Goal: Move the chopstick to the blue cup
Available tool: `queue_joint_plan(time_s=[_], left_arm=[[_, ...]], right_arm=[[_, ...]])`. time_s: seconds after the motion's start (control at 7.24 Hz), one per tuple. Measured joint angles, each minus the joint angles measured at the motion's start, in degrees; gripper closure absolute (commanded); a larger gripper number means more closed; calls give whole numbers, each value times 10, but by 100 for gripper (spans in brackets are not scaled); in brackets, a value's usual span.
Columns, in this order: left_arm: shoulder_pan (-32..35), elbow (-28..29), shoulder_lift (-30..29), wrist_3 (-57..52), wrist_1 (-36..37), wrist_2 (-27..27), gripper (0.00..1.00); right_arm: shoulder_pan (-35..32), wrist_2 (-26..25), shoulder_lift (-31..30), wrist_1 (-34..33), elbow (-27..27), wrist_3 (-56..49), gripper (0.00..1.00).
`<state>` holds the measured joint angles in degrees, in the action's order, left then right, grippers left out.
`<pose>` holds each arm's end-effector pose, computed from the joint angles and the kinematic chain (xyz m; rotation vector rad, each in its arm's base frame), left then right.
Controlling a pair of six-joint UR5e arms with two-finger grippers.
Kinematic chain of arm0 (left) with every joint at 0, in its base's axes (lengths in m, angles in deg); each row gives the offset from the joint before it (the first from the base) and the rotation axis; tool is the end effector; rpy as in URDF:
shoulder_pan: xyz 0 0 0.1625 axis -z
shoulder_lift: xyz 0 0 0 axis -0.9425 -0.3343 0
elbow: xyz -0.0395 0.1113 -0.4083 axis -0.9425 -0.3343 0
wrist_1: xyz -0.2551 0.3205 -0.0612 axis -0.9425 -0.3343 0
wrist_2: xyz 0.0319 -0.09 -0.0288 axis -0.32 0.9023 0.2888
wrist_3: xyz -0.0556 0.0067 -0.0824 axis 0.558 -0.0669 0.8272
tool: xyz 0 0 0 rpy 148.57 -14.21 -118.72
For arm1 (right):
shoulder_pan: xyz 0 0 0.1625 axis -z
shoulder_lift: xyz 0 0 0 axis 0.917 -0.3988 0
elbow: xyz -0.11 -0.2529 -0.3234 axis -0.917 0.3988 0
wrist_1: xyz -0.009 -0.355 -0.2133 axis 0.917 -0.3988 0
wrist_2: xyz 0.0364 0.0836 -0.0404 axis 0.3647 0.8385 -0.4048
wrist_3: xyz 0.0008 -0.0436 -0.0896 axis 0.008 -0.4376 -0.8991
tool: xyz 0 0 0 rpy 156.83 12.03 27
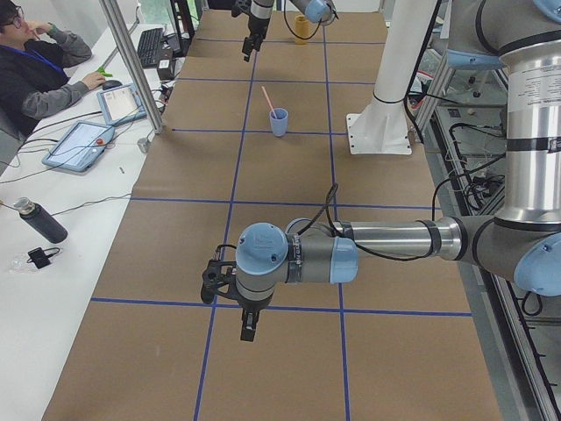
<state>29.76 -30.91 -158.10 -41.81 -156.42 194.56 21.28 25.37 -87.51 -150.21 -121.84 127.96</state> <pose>-0.1424 -0.4334 0.6520 0.1643 0.7651 -0.0113 -0.3638 -0.5195 0.0713 0.1219 -0.7378 0.4483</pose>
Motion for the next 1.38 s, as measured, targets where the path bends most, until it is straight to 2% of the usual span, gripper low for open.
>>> queue_joint_plan(time_s=[0.28, 0.55, 0.97, 1.38], left_arm=[[-4, 1, 9, 2, 4, -11, 2], [-38, -5, 5, 33, 5, -36, 2], [-103, -21, -16, 83, 6, -41, 2], [-107, -27, -12, 84, 4, -5, 2]], right_arm=[[-108, 95, -67, 4, -11, -199, 0], [-209, 171, -160, 26, -13, -415, 0], [-315, 231, -305, 43, -19, -600, 0], [-412, 247, -488, 70, -38, -753, 0]])
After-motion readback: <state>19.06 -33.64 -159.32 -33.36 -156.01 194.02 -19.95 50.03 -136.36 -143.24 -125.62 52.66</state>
